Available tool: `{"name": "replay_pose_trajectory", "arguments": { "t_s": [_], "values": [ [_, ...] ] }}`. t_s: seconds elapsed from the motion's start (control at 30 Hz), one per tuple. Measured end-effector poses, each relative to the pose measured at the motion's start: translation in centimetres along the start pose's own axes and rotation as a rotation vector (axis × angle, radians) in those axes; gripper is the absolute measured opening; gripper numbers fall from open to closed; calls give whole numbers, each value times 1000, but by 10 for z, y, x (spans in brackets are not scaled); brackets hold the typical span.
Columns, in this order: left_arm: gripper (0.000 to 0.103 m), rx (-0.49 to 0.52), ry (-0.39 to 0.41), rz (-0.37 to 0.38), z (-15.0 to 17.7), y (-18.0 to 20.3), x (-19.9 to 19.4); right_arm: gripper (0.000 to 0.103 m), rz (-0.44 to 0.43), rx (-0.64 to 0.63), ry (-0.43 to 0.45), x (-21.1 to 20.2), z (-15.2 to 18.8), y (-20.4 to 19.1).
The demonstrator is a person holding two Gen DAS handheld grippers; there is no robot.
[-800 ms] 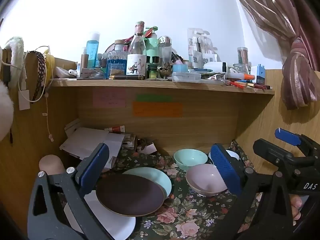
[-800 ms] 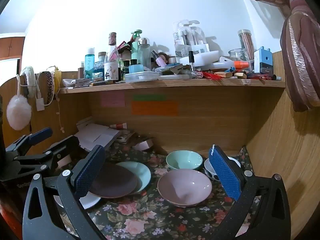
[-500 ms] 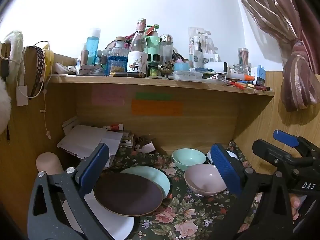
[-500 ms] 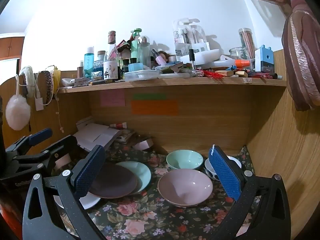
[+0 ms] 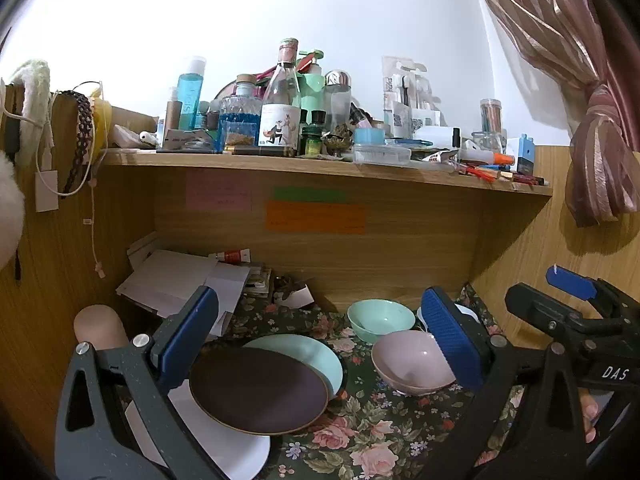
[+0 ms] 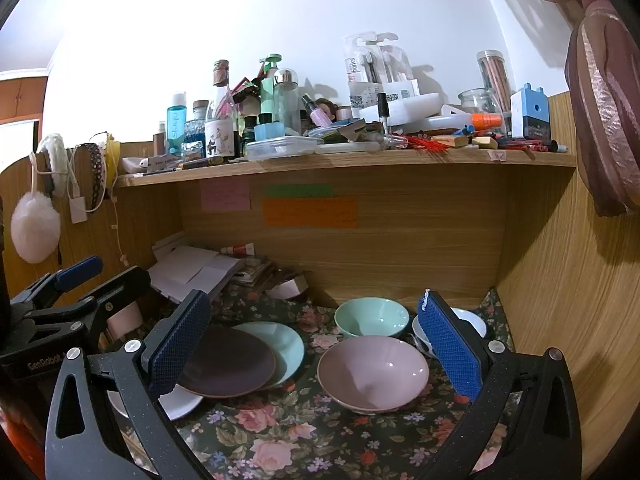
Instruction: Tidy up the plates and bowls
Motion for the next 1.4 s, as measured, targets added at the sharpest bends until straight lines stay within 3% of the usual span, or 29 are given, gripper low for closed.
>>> {"name": "replay_pose_trajectory", "arguments": {
  "t_s": [1.4],
  "values": [
    [103, 10, 5, -5, -1, 2, 1, 103, -8, 9, 5, -4, -2, -2]
  ]
}}
Point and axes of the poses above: each gripper's, at about its wrist camera, not at the fingertips, and x roughly the way its jaws point, y to its right, z to its underside, the point moved 9 cm from there along x, roughly the way its jaws point, and after that the axes turned 6 degrees about x, right-handed, at the moved point
